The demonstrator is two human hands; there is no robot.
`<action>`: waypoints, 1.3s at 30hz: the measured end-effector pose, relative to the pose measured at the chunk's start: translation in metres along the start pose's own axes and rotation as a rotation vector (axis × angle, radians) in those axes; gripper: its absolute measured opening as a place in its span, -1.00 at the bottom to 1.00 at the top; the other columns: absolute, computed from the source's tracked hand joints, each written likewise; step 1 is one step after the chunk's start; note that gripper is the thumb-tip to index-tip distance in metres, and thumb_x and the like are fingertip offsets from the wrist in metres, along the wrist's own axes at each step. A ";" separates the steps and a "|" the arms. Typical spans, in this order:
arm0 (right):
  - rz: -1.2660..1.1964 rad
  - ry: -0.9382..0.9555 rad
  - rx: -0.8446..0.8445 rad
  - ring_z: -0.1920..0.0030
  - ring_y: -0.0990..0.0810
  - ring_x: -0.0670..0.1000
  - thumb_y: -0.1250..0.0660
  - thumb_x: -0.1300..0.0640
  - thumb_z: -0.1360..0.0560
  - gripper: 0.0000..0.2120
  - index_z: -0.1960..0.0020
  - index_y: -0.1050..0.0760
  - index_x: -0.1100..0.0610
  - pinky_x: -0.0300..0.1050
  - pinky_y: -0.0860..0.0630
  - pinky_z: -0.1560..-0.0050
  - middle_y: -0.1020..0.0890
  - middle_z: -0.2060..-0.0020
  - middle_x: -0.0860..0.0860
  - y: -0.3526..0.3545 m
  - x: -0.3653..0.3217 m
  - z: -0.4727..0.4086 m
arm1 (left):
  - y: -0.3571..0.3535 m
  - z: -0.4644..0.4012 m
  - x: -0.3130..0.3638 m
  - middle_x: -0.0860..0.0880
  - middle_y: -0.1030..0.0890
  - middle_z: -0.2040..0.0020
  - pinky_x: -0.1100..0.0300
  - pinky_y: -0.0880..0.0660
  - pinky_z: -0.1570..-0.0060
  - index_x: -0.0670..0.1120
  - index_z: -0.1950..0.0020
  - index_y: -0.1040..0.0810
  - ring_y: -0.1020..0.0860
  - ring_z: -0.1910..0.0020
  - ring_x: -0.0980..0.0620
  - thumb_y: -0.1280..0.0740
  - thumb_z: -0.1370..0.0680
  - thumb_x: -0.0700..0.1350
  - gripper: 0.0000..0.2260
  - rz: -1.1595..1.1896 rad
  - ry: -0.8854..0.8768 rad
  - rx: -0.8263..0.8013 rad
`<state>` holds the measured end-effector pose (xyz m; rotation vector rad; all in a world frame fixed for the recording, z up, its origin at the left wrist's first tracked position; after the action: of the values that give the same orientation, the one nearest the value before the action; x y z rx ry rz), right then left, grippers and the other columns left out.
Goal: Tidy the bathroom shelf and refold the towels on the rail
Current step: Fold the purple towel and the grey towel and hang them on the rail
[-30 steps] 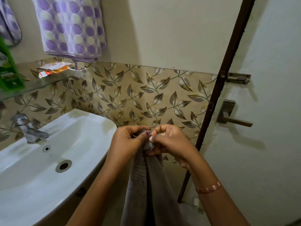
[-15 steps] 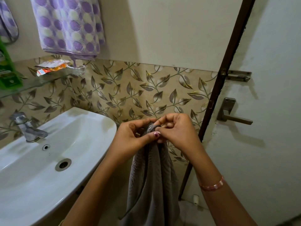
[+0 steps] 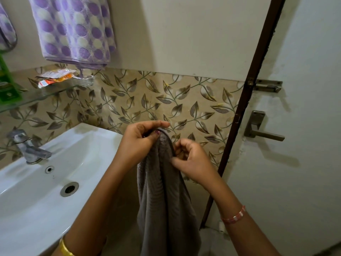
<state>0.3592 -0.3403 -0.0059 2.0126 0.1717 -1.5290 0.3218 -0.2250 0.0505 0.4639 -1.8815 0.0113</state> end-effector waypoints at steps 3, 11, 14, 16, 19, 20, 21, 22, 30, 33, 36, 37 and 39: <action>-0.057 0.014 0.027 0.40 -0.51 -0.21 -0.34 0.27 -0.39 -0.82 0.21 -0.45 0.00 -0.24 -0.46 0.37 -0.53 0.39 -0.11 -0.007 0.003 -0.001 | -0.001 -0.004 0.008 0.18 -0.61 0.05 0.46 -0.49 0.04 0.09 0.12 -0.59 -0.55 0.02 0.36 -0.23 -0.51 -0.35 -0.67 -0.019 -0.029 0.007; -0.377 0.047 -0.088 0.43 -0.49 -0.03 -0.18 0.33 -0.39 -0.65 -0.01 -0.53 -0.04 -0.20 -0.43 0.42 -0.61 0.41 0.02 -0.009 -0.005 -0.014 | 0.003 -0.011 0.015 0.17 -0.63 0.09 0.41 -0.51 0.08 0.12 0.15 -0.60 -0.57 0.00 0.28 -0.31 -0.49 -0.22 -0.78 -0.080 -0.089 -0.019; -0.321 -0.041 -0.217 0.25 -0.53 0.07 -0.19 0.21 -0.35 -0.72 -0.01 -0.54 0.18 -0.08 -0.45 0.23 -0.60 0.22 0.22 -0.023 0.006 -0.014 | 0.000 -0.011 0.018 0.15 -0.64 0.11 0.40 -0.51 0.07 0.08 0.17 -0.61 -0.59 0.01 0.24 -0.30 -0.49 -0.26 -0.76 -0.063 -0.104 -0.054; -0.309 -0.075 -0.249 0.28 -0.55 -0.04 -0.21 0.17 -0.30 -0.69 -0.03 -0.51 0.12 -0.15 -0.48 0.27 -0.57 0.24 0.08 -0.024 0.012 -0.015 | 0.004 -0.010 0.018 0.17 -0.64 0.14 0.41 -0.51 0.09 0.08 0.19 -0.61 -0.59 0.05 0.26 -0.29 -0.49 -0.27 -0.75 -0.057 -0.095 -0.050; -0.236 -0.135 -0.381 0.28 -0.59 -0.14 -0.27 0.19 -0.38 -0.73 -0.07 -0.47 0.02 -0.24 -0.52 0.28 -0.58 0.21 -0.06 -0.026 0.019 -0.011 | 0.010 -0.010 0.020 0.20 -0.63 0.17 0.41 -0.52 0.08 0.08 0.20 -0.60 -0.58 0.05 0.27 -0.30 -0.48 -0.26 -0.76 -0.077 -0.089 -0.043; -0.203 -0.170 -0.419 0.27 -0.60 -0.16 -0.28 0.20 -0.41 -0.76 -0.04 -0.43 -0.04 -0.26 -0.53 0.30 -0.57 0.18 -0.08 -0.027 0.024 -0.009 | 0.010 -0.009 0.021 0.20 -0.63 0.17 0.41 -0.51 0.08 0.08 0.20 -0.60 -0.58 0.05 0.27 -0.29 -0.48 -0.26 -0.76 -0.086 -0.096 -0.037; -0.164 -0.207 -0.439 0.25 -0.60 -0.15 -0.29 0.20 -0.43 -0.76 -0.02 -0.39 -0.07 -0.28 -0.53 0.32 -0.55 0.16 -0.08 -0.027 0.031 -0.008 | 0.011 -0.009 0.024 0.19 -0.63 0.16 0.42 -0.51 0.09 0.08 0.20 -0.60 -0.58 0.07 0.28 -0.29 -0.49 -0.26 -0.76 -0.091 -0.104 -0.022; -0.114 -0.233 -0.443 0.23 -0.59 -0.13 -0.29 0.20 -0.44 -0.75 -0.03 -0.37 -0.08 -0.32 -0.51 0.35 -0.53 0.14 -0.08 -0.027 0.037 -0.007 | 0.014 -0.010 0.026 0.18 -0.62 0.16 0.44 -0.50 0.11 0.08 0.20 -0.59 -0.58 0.08 0.29 -0.29 -0.49 -0.26 -0.76 -0.093 -0.111 0.003; -0.051 -0.382 -0.364 0.05 -0.63 0.04 -0.32 0.22 -0.40 -0.77 0.00 -0.48 -0.03 -0.01 -0.62 0.05 -0.62 0.03 0.05 -0.026 0.099 -0.017 | 0.049 -0.013 0.035 0.13 -0.60 0.15 0.43 -0.51 0.14 0.05 0.18 -0.58 -0.56 0.15 0.34 -0.28 -0.50 -0.26 -0.78 -0.086 -0.160 0.250; -0.071 -0.428 -0.314 0.05 -0.62 0.02 -0.40 0.11 -0.40 -0.80 0.00 -0.50 0.06 -0.03 -0.61 0.06 -0.62 0.05 0.04 -0.023 0.126 -0.018 | 0.061 -0.011 0.039 0.13 -0.59 0.14 0.42 -0.51 0.12 0.05 0.17 -0.56 -0.56 0.15 0.34 -0.26 -0.51 -0.27 -0.77 -0.073 -0.209 0.329; -0.146 -0.373 -0.055 0.10 -0.63 0.04 -0.43 0.11 -0.40 -0.84 0.11 -0.48 0.13 -0.06 -0.61 0.11 -0.64 0.11 0.08 0.001 0.130 -0.029 | 0.072 -0.007 0.030 0.11 -0.56 0.17 0.38 -0.51 0.11 0.05 0.16 -0.53 -0.53 0.16 0.27 -0.20 -0.55 -0.25 -0.77 -0.091 -0.209 0.411; -0.148 -0.324 0.058 0.11 -0.63 0.04 -0.42 0.13 -0.41 -0.86 0.17 -0.46 0.11 -0.15 -0.59 0.16 -0.64 0.15 0.08 0.013 0.122 -0.033 | 0.077 -0.005 0.023 0.10 -0.53 0.19 0.39 -0.49 0.14 0.05 0.18 -0.51 -0.51 0.19 0.27 -0.17 -0.57 -0.24 -0.76 -0.088 -0.187 0.439; -0.111 -0.197 0.233 0.17 -0.59 0.01 -0.39 0.14 -0.43 -0.84 0.24 -0.42 0.10 -0.36 -0.49 0.31 -0.59 0.27 0.02 0.034 0.095 -0.037 | 0.088 -0.001 0.006 0.08 -0.47 0.26 0.42 -0.44 0.23 0.05 0.23 -0.45 -0.46 0.29 0.28 -0.10 -0.59 -0.21 -0.73 -0.103 -0.123 0.501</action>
<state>0.4368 -0.3720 -0.0736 2.0400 0.0270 -1.8815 0.2923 -0.1458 0.0754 0.9198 -1.9686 0.4010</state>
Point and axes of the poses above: each hand's wrist, its own z-axis away from the middle knuckle, its own y-axis out of the back of the hand, x = y × z, the point moved 10 cm from there along -z, towards the middle knuckle
